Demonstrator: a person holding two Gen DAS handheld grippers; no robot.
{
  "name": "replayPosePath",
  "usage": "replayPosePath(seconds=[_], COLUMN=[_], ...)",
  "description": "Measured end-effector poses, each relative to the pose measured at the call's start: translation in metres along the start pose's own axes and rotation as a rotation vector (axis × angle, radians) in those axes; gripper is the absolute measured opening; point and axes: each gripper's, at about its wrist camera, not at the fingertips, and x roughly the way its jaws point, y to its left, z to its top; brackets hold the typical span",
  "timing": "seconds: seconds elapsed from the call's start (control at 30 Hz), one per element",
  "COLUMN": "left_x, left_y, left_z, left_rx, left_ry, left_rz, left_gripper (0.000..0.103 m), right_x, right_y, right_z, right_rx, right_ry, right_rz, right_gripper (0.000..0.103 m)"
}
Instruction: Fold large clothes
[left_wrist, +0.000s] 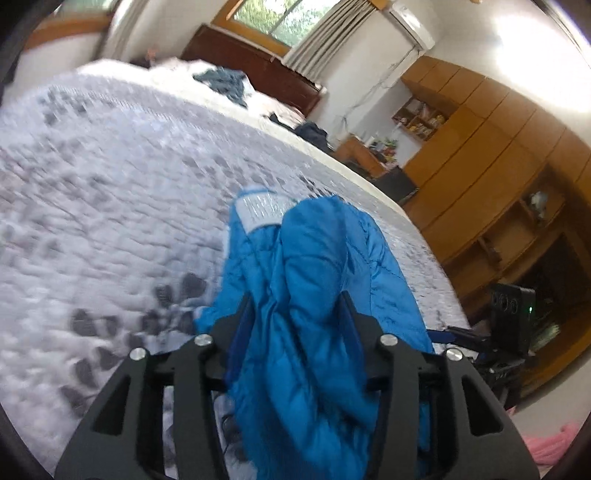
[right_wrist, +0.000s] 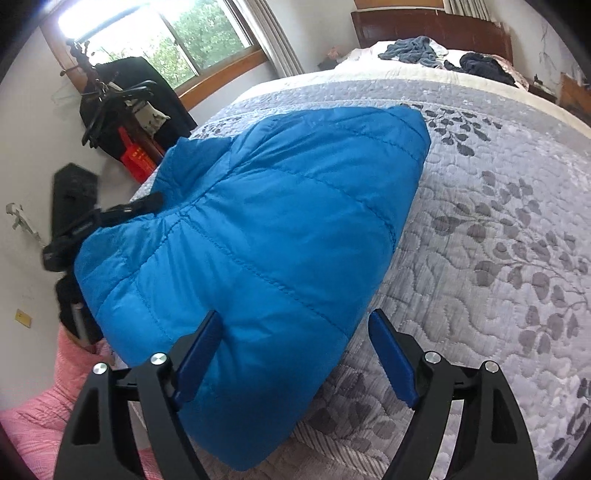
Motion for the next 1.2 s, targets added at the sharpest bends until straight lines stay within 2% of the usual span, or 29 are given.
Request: replayPosePath(seconds=[0.17, 0.27, 0.4, 0.53, 0.57, 0.67, 0.8, 0.97, 1.13, 1.2], left_x=[-0.042, -0.053, -0.048, -0.037, -0.034, -0.025, -0.027, -0.044, -0.035, -0.026], left_y=[-0.030, -0.056, -0.075, -0.072, -0.069, -0.064, -0.062, -0.065, -0.023, -0.007], left_z=[-0.009, -0.018, -0.026, -0.029, -0.029, -0.029, -0.030, -0.041, -0.064, -0.074], left_rx=[0.047, 0.098, 0.113, 0.073, 0.056, 0.027, 0.016, -0.002, -0.157, -0.188], left_ry=[-0.034, -0.021, 0.025, 0.078, 0.089, 0.121, 0.107, 0.091, 0.131, 0.141], left_rz=[-0.006, -0.014, -0.008, 0.008, 0.011, 0.015, 0.008, -0.026, -0.064, -0.076], left_gripper=[0.052, 0.058, 0.063, 0.063, 0.061, 0.041, 0.022, 0.016, 0.016, 0.018], right_x=[-0.004, -0.006, -0.008, -0.008, -0.008, -0.009, -0.009, -0.010, -0.003, 0.002], right_y=[0.005, 0.008, 0.010, 0.010, 0.010, 0.012, 0.010, 0.013, 0.014, 0.015], right_z=[-0.001, -0.001, -0.002, -0.003, -0.003, -0.004, -0.004, -0.005, -0.005, -0.005], right_rx=[-0.011, -0.025, -0.034, -0.037, -0.037, -0.045, -0.040, -0.051, -0.056, -0.056], right_ry=[-0.005, -0.010, -0.016, -0.018, -0.019, -0.026, -0.028, -0.024, -0.003, 0.012], right_rz=[-0.018, -0.033, -0.039, -0.039, -0.040, -0.045, -0.040, -0.027, -0.003, 0.009], right_gripper=[0.081, 0.081, 0.081, 0.081, 0.081, 0.081, 0.081, 0.081, 0.083, 0.083])
